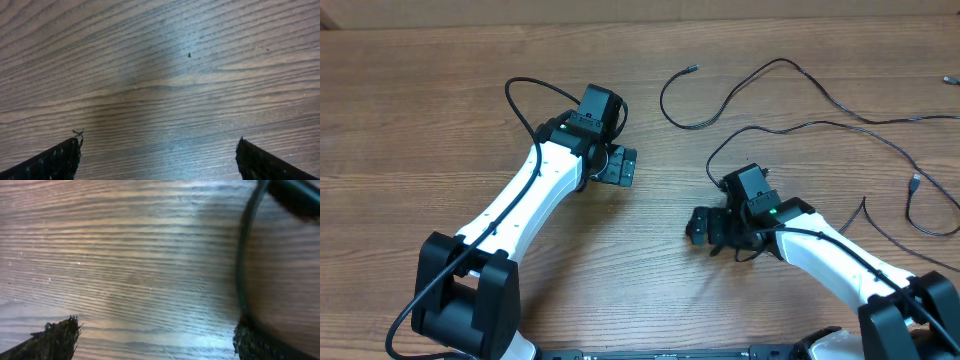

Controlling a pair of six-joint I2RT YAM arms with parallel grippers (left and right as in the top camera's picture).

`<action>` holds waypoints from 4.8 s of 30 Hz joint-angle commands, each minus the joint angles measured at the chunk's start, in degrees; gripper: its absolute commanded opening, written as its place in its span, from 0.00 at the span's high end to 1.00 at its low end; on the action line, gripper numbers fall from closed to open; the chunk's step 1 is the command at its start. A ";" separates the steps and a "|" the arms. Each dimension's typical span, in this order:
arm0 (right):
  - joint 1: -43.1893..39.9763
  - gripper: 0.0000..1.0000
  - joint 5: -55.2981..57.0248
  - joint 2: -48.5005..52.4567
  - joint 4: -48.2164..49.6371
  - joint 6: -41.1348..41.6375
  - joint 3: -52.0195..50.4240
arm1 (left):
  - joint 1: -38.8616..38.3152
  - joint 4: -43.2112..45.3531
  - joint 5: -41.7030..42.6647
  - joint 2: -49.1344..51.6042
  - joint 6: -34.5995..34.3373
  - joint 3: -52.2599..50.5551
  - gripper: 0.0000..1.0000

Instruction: Untangle cables

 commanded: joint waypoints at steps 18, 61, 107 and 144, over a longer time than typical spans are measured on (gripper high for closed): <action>0.24 0.00 -2.38 -8.22 -1.57 -0.46 2.91 | 0.04 0.02 -0.85 0.26 -0.55 -0.33 0.00; 0.33 0.00 1.46 0.09 -10.49 -3.65 2.75 | 0.04 0.02 -0.87 0.26 -0.55 -0.33 0.01; 18.40 0.05 26.73 -14.38 -14.45 13.51 2.93 | 0.04 0.02 -0.87 0.26 -0.55 -0.33 0.00; 16.20 0.00 37.48 -39.47 -29.79 15.91 8.02 | 0.04 0.02 -0.87 0.26 -0.55 -0.31 0.00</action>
